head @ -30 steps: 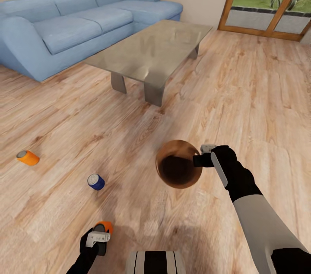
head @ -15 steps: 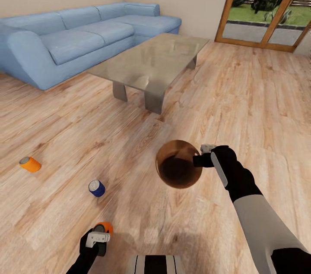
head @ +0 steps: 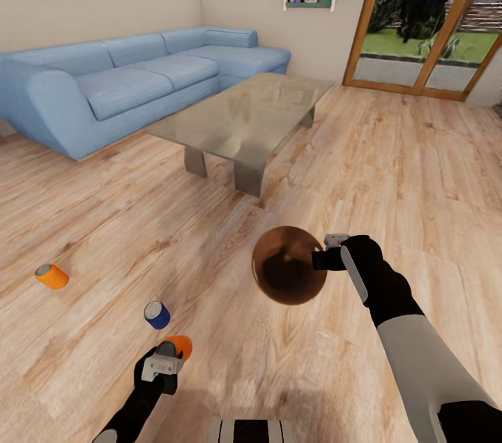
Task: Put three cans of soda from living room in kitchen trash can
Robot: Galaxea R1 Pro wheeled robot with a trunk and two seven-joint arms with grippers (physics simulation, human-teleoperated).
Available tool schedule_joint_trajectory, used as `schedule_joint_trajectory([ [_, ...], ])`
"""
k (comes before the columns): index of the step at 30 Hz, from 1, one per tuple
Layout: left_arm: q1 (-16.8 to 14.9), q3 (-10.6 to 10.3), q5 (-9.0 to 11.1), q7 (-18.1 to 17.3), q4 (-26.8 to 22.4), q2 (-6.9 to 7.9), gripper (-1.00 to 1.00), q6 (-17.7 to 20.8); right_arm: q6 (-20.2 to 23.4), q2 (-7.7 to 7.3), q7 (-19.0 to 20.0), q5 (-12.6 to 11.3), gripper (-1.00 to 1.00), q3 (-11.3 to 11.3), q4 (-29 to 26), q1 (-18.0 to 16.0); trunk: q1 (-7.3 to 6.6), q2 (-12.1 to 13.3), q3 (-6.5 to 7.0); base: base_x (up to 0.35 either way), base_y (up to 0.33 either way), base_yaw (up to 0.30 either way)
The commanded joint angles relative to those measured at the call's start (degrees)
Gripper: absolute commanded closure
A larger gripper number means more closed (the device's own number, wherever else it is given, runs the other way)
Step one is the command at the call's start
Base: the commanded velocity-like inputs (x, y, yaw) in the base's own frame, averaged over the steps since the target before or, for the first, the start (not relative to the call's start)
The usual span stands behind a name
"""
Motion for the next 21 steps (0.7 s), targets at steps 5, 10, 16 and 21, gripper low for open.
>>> schedule_joint_trajectory([
  [5,3.0,0.1,0.0,-0.5,-4.0,0.60,1.00,1.3,0.0,0.01,0.4,-1.4,1.00,0.0,0.0,0.0,-0.13,0.1,1.12,0.000,0.000,0.000],
  [10,8.6,0.6,0.7,-2.7,-14.5,3.01,1.00,2.0,0.0,0.01,0.4,-1.4,1.00,0.0,0.0,0.0,-0.84,1.3,2.10,0.000,0.000,0.000],
  [16,13.5,12.6,4.5,-4.2,-26.8,3.61,1.00,3.3,0.0,0.08,0.4,-1.5,1.00,0.1,0.0,0.0,-2.16,3.7,3.18,0.000,0.000,0.000],
  [21,12.9,16.6,5.0,-4.6,-29.7,3.90,1.00,15.5,0.0,0.10,0.4,-1.5,1.00,0.1,0.0,0.0,-3.26,5.7,4.08,0.000,0.000,0.000],
])
